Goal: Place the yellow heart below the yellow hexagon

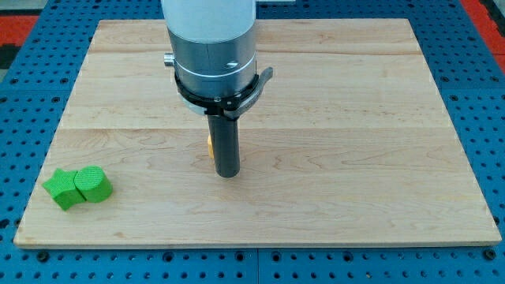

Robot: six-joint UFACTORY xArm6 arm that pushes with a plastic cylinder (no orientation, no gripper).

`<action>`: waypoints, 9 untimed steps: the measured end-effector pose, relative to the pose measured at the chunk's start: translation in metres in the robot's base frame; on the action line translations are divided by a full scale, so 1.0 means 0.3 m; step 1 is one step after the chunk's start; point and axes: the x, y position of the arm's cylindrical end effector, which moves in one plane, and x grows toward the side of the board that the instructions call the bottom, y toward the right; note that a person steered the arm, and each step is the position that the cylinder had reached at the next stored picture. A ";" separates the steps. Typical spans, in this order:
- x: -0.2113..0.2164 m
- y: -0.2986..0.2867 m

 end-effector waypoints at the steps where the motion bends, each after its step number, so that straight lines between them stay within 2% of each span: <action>1: 0.000 0.000; 2: 0.034 0.006; 4: 0.213 0.040; 6: 0.038 -0.051; 9: -0.184 -0.025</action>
